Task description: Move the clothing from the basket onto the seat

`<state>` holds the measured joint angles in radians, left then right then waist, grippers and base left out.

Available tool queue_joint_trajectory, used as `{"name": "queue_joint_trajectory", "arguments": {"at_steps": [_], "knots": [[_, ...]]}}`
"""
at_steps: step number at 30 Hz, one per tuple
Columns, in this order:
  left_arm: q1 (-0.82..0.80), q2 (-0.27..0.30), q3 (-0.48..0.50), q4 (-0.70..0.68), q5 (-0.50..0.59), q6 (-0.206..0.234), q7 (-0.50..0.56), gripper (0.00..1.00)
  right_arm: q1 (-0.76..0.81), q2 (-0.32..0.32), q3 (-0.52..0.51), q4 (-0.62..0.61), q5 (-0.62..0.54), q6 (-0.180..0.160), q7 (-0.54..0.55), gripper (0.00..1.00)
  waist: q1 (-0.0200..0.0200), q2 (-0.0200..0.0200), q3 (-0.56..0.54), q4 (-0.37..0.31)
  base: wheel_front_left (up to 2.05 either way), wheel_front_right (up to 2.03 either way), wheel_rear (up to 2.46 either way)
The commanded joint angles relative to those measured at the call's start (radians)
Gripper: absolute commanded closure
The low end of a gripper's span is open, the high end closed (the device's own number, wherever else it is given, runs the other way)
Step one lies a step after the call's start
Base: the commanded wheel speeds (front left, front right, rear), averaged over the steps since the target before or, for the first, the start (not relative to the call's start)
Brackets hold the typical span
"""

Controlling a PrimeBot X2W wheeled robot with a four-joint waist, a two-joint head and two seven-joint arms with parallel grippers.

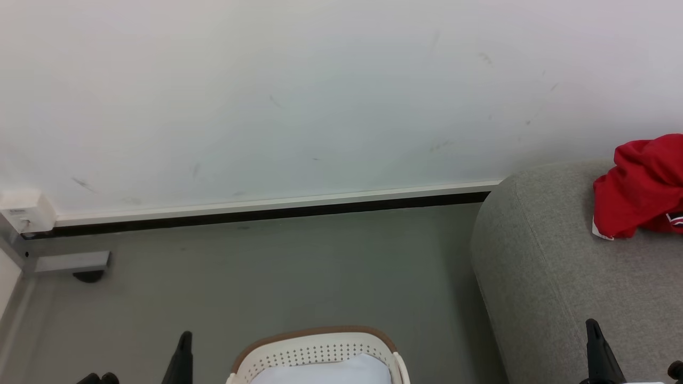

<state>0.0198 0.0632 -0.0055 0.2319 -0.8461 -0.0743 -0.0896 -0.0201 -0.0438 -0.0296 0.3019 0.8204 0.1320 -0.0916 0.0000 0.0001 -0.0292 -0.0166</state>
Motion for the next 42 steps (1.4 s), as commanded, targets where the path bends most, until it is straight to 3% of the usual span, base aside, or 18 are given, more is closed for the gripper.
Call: {"name": "queue_joint_trajectory", "arguments": {"at_steps": [1, 42], "knots": [[-0.027, 0.001, 0.011, -0.007, -0.042, -0.008, 0.008, 1.0, -0.031, -0.007, -0.006, -0.016, 0.041, -0.001, 0.01, 1.0, 0.0, -0.0001, 0.001, 0.0, 0.0, 0.0, 0.0], [-0.088, -0.006, 0.076, 0.004, -0.458, -0.037, 0.122, 1.0, -0.068, -0.009, -0.053, -0.042, 0.473, -0.001, 0.123, 1.0, 0.0, -0.0001, 0.016, 0.008, 0.0, 0.0, 0.0]]}}
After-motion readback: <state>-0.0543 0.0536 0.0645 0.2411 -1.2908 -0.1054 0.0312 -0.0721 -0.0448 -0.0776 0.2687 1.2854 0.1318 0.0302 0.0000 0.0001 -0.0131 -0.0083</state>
